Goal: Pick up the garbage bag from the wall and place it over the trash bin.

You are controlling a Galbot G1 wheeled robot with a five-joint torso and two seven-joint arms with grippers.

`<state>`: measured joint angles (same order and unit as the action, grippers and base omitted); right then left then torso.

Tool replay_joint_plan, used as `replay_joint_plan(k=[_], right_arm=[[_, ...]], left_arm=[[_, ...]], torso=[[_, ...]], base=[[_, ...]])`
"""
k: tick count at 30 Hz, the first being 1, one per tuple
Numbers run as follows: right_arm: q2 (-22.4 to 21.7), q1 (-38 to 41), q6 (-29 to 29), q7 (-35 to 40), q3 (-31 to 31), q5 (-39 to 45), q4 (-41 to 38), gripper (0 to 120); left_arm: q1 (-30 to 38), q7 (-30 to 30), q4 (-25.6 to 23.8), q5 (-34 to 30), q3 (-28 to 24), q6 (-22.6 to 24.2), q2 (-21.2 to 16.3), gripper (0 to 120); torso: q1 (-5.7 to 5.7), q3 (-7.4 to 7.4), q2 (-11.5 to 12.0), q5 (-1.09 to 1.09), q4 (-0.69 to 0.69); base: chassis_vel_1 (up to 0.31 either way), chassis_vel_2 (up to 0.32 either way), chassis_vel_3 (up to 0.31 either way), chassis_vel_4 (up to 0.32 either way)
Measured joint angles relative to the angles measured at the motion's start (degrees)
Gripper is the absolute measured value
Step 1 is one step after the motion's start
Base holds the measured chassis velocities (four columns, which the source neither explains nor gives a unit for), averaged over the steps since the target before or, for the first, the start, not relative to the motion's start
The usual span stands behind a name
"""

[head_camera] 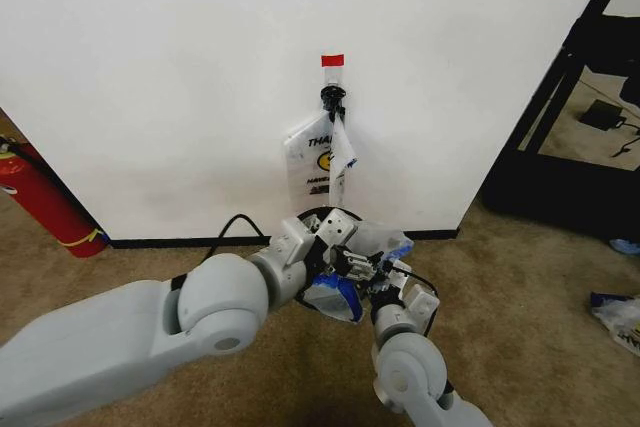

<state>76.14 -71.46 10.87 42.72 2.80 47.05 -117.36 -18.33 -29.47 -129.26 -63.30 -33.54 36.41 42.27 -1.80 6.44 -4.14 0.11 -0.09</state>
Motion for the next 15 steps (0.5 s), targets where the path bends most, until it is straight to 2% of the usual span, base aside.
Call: replay_joint_plan(k=[5, 6, 10, 12, 14, 15], right_arm=[[0.0, 0.2, 0.0, 0.1, -0.3, 0.0, -0.1, 0], [0.0, 0.2, 0.0, 0.1, -0.3, 0.0, -0.1, 0], [0.1, 0.2, 0.0, 0.1, -0.5, 0.0, -0.1, 0], [0.1, 0.2, 0.0, 0.1, -0.5, 0.0, -0.1, 0], [0.2, 0.2, 0.0, 0.1, -0.5, 0.0, -0.1, 0], [0.2, 0.3, 0.0, 0.1, -0.5, -0.1, -0.1, 0]], left_arm=[[-1.9, 0.2, 2.6, 2.7, -0.3, -0.4, 0.2, 72], [-1.9, 0.2, 2.6, 2.7, -0.3, -0.4, 0.2, 72], [-3.8, 2.6, 3.9, 6.8, -0.4, -2.0, -0.8, 55], [-4.3, 2.8, 4.0, 7.4, -0.3, -2.2, -1.0, 47], [-4.4, 2.8, 3.9, 7.5, -0.3, -2.3, -1.0, 46], [-4.5, 2.8, 3.6, 7.3, -0.2, -2.4, -1.0, 39]], torso=[[0.0, 0.0, 0.0, 0.0, 0.0], [0.0, 0.0, 0.0, 0.0, 0.0], [0.0, 0.0, 0.0, 0.0, 0.01], [0.0, 0.0, 0.0, 0.01, 0.01], [0.0, 0.0, 0.0, 0.01, 0.0], [0.0, 0.0, 0.0, 0.0, 0.0]], base=[[0.0, 0.0, 0.0, 0.0], [0.0, 0.0, 0.0, 0.0], [0.0, 0.0, 0.0, 0.0], [0.0, 0.0, 0.0, 0.0], [0.0, 0.0, 0.0, 0.0], [0.0, 0.0, 0.0, 0.0]])
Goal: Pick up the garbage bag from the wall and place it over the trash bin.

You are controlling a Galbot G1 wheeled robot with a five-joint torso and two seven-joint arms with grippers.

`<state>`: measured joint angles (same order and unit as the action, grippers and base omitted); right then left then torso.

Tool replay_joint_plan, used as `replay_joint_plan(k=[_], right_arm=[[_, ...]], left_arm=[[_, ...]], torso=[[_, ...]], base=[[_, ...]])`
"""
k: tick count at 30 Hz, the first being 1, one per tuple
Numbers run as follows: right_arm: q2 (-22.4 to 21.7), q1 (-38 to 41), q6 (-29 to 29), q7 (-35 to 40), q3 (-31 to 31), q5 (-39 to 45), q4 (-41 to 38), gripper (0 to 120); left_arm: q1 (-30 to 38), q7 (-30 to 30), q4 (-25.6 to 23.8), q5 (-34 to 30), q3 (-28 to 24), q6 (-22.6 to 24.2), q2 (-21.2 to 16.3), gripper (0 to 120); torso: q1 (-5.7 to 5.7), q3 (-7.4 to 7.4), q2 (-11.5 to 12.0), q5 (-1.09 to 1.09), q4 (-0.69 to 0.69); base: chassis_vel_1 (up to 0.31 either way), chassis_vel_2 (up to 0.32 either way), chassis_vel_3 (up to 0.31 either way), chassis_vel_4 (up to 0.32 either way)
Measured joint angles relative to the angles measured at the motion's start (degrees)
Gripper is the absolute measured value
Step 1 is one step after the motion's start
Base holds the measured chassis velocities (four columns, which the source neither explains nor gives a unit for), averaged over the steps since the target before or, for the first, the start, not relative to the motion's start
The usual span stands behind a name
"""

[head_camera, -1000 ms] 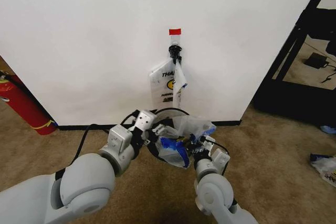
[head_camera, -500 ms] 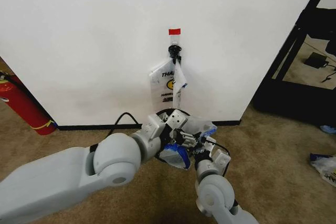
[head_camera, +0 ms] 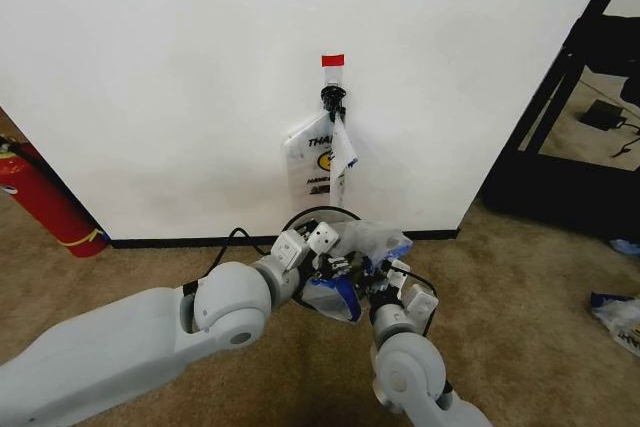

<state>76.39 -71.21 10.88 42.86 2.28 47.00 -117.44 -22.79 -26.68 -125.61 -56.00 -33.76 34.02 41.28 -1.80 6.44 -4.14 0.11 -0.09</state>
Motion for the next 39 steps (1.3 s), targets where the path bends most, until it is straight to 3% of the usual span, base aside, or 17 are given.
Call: replay_joint_plan(k=[11, 19, 28, 39], right_arm=[[0.1, 0.0, 0.0, 0.0, -0.5, -0.2, 0.3, 0], [0.3, -0.4, 0.1, 0.0, -1.1, -1.0, 0.6, 0], [-0.4, -1.8, 0.1, -1.9, -2.7, -4.1, 0.8, 0], [-3.6, -4.3, -2.5, -9.0, -6.3, -15.9, 0.8, 0]], left_arm=[[-0.8, -2.2, -1.3, -4.1, 0.5, -0.7, 0.7, 0], [0.7, -4.3, -0.5, -7.6, 1.3, -0.9, 1.7, 0], [9.8, -6.0, 0.0, -13.6, 1.6, 1.5, -0.4, 0], [12.5, -7.5, 2.9, -15.5, 1.5, 5.2, -3.4, 0]], torso=[[0.01, 0.0, 0.0, 0.0, 0.0], [0.01, 0.0, 0.0, 0.0, 0.01], [0.01, 0.0, 0.0, -0.02, -0.01], [0.01, 0.0, 0.0, 0.0, -0.01]], base=[[0.0, 0.0, 0.0, 0.0], [0.0, 0.0, 0.0, 0.0], [0.0, 0.0, 0.0, 0.0], [0.0, 0.0, 0.0, 0.0]])
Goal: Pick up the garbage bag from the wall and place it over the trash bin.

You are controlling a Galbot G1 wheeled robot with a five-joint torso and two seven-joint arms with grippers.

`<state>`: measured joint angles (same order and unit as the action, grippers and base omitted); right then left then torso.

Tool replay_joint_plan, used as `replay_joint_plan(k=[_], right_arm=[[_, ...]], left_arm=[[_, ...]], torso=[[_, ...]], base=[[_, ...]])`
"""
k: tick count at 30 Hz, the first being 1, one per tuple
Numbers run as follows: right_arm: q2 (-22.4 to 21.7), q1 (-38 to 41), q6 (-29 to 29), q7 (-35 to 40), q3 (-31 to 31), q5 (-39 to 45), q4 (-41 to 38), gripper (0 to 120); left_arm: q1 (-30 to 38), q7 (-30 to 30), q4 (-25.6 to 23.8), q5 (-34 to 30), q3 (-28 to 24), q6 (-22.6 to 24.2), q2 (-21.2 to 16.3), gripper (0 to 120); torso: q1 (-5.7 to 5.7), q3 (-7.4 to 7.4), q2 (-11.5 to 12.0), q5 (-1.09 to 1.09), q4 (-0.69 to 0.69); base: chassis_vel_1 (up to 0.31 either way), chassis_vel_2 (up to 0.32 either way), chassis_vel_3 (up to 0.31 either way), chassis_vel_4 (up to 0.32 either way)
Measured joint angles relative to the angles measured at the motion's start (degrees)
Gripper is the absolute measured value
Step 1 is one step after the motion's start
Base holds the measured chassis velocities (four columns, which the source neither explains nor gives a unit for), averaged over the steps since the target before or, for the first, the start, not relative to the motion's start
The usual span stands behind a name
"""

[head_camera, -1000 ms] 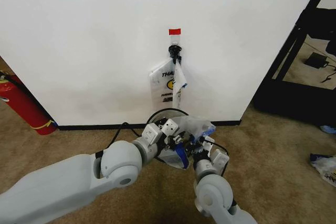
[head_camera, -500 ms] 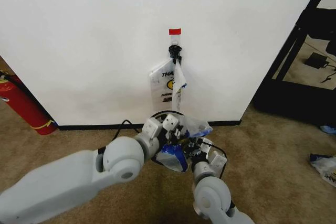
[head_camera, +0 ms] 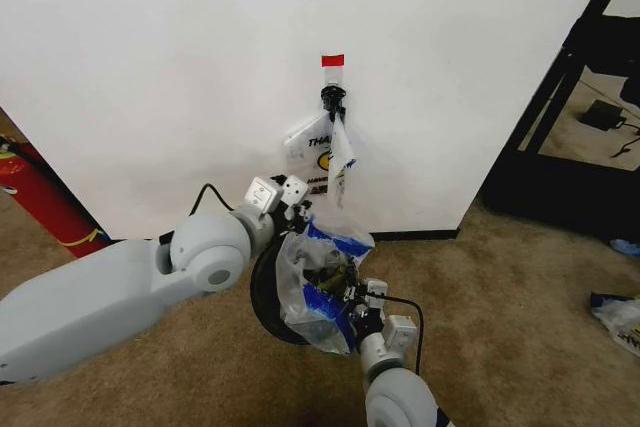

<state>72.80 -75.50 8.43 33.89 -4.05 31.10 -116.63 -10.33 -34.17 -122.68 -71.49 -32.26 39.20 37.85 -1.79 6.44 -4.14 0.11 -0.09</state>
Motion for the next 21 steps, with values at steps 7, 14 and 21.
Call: replay_joint_plan(k=[7, 14, 21], right_arm=[[-2.5, -0.6, -2.9, -4.0, 0.0, -2.7, -0.5, 0], [-5.7, -3.4, -9.2, -10.4, 2.1, -1.4, -1.7, 0], [-6.9, -5.0, -13.3, -14.5, 7.0, 0.5, -2.1, 0]], left_arm=[[-2.1, 1.7, 1.0, 0.5, 1.6, 0.5, -5.4, 0], [-5.6, 4.3, 1.0, 2.2, 3.2, -0.2, -10.2, 0], [-11.1, 6.3, 0.0, 3.8, 4.6, -1.3, -13.1, 0]], torso=[[0.0, 0.0, 0.0, 0.01, 0.0], [0.0, 0.0, 0.0, 0.0, -0.01], [0.0, 0.0, 0.0, 0.01, 0.01]], base=[[0.0, 0.0, 0.0, 0.0], [0.0, 0.0, 0.0, 0.0], [0.0, 0.0, 0.0, 0.0]])
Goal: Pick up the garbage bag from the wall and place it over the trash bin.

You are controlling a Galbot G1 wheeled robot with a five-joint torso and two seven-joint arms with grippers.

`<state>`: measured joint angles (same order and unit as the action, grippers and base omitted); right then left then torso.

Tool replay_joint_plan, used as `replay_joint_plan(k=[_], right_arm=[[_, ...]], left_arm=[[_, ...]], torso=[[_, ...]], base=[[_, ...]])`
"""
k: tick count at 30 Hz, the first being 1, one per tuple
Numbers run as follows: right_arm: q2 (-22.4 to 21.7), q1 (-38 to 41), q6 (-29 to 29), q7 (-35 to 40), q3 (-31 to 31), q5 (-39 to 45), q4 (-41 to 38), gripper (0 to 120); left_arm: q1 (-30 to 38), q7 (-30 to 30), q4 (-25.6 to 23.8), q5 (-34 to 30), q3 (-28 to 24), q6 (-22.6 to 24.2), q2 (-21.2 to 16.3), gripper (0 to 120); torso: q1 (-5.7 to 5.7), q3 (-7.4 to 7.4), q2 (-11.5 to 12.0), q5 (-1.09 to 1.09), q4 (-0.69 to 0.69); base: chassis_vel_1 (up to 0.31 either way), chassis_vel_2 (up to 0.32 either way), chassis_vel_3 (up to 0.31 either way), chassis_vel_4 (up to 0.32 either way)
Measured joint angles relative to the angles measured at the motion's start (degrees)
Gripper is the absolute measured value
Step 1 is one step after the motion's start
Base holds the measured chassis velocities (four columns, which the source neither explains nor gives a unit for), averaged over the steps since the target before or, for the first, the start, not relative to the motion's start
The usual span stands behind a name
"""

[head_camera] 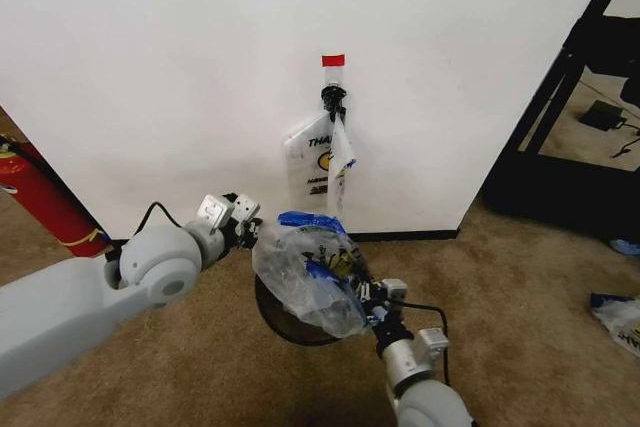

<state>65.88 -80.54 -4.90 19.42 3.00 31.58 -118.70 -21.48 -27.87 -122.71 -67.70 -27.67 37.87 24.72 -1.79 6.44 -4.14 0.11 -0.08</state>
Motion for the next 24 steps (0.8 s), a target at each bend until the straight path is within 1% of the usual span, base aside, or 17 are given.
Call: replay_joint_plan(k=[1, 2, 5, 7, 10, 11, 12, 14, 15, 16, 18, 20, 21, 22, 23, 24], right_arm=[[0.0, -0.1, -0.1, -0.1, 0.3, 0.4, -0.1, 0], [0.0, -0.2, -0.1, -0.2, 0.7, 1.1, -0.3, 0], [0.0, -0.2, -0.1, -0.2, 1.1, 2.2, -1.0, 0], [0.2, -0.1, 0.0, 0.0, 1.3, 3.1, -1.4, 0], [0.8, 0.0, 1.3, 2.5, 1.3, 3.8, -1.9, 0], [1.1, 0.0, 2.0, 3.4, 1.3, 4.1, -1.9, 0], [1.1, 0.0, 2.0, 3.4, 1.3, 4.1, -1.9, 0], [1.6, 0.0, 2.9, 4.7, 1.3, 4.3, -1.7, 0], [1.7, 0.1, 3.1, 5.0, 1.3, 4.3, -1.6, 0], [1.8, 0.3, 3.9, 5.9, 1.2, 4.7, -1.4, 0], [1.9, 0.4, 4.9, 7.0, 1.2, 5.2, -1.1, 0], [1.9, 0.6, 5.6, 7.9, 1.2, 5.6, -0.7, 0], [1.9, 0.6, 5.6, 7.9, 1.2, 5.6, -0.7, 0], [1.9, 0.7, 6.2, 8.5, 1.3, 6.2, -0.6, 0], [1.9, 0.8, 6.6, 8.9, 1.3, 6.7, -0.4, 0], [2.0, 1.0, 6.9, 9.2, 1.3, 7.1, -0.2, 0]], left_arm=[[-0.8, 0.1, -0.3, 0.1, 0.3, -0.1, -0.2, 0], [-1.8, 0.1, -0.7, 0.2, 0.6, -0.2, -0.4, 0], [-3.0, 0.2, -1.4, 0.2, 0.8, -0.4, -0.5, 0], [-3.5, 0.2, -1.8, 0.1, 0.9, -0.4, -0.2, 0], [-3.8, -1.4, -2.7, -0.4, 1.0, -0.9, 0.8, 2], [-3.8, -1.9, -3.0, -0.5, 1.3, -1.0, 1.1, 7], [-3.8, -1.9, -3.0, -0.5, 1.3, -1.0, 1.1, 7], [-3.7, -2.4, -3.5, -0.5, 2.3, -1.1, 1.5, 15], [-3.7, -2.4, -3.6, -0.5, 2.5, -1.1, 1.6, 16], [-3.7, -2.7, -4.0, -0.4, 3.5, -0.9, 1.7, 23], [-3.7, -3.0, -4.2, 0.1, 4.5, -0.5, 1.7, 30], [-4.2, -3.3, -4.6, 2.3, 5.3, 0.2, 1.6, 38], [-4.2, -3.3, -4.6, 2.3, 5.3, 0.2, 1.6, 38], [-4.9, -3.4, -5.1, 3.7, 6.1, 0.4, 1.3, 45], [-5.4, -3.4, -5.4, 4.9, 6.6, 0.5, 1.1, 48], [-6.1, -3.5, -5.8, 7.5, 7.4, 0.6, 0.7, 53]], torso=[[0.0, 0.0, 0.0, -0.01, -0.01], [0.0, 0.0, 0.0, -0.02, 0.0], [0.0, 0.0, 0.0, 0.02, 0.01], [0.0, 0.0, 0.0, -0.02, 0.0], [0.0, 0.0, 0.0, -0.01, -0.01], [0.0, 0.0, 0.0, -0.01, -0.01], [0.0, 0.0, 0.0, -0.01, -0.01], [0.0, 0.0, 0.0, -0.01, -0.01], [0.0, 0.0, 0.0, -0.01, -0.01], [0.0, 0.0, 0.0, -0.02, -0.01], [0.0, 0.0, 0.0, -0.02, 0.0], [0.0, 0.0, 0.0, 0.01, -0.02], [0.0, 0.0, 0.0, 0.01, -0.02], [0.0, 0.0, 0.0, 0.0, -0.01], [0.0, 0.0, 0.0, 0.0, 0.0], [0.0, 0.0, 0.0, 0.0, 0.0]], base=[[0.0, 0.0, 0.0, 0.0], [0.0, 0.0, 0.0, 0.0], [0.0, 0.0, 0.0, 0.0], [0.0, 0.0, 0.0, 0.0], [0.0, 0.0, 0.0, 0.0], [0.0, 0.0, 0.0, 0.0], [0.0, 0.0, 0.0, 0.0], [0.0, 0.0, 0.0, 0.0], [0.0, 0.0, 0.0, 0.0], [0.0, 0.0, 0.0, 0.0], [0.0, 0.0, 0.0, 0.0], [0.0, 0.0, 0.0, 0.0], [0.0, 0.0, 0.0, 0.0], [0.0, 0.0, 0.0, 0.0], [0.0, 0.0, 0.0, 0.0], [0.0, 0.0, 0.0, 0.0]])
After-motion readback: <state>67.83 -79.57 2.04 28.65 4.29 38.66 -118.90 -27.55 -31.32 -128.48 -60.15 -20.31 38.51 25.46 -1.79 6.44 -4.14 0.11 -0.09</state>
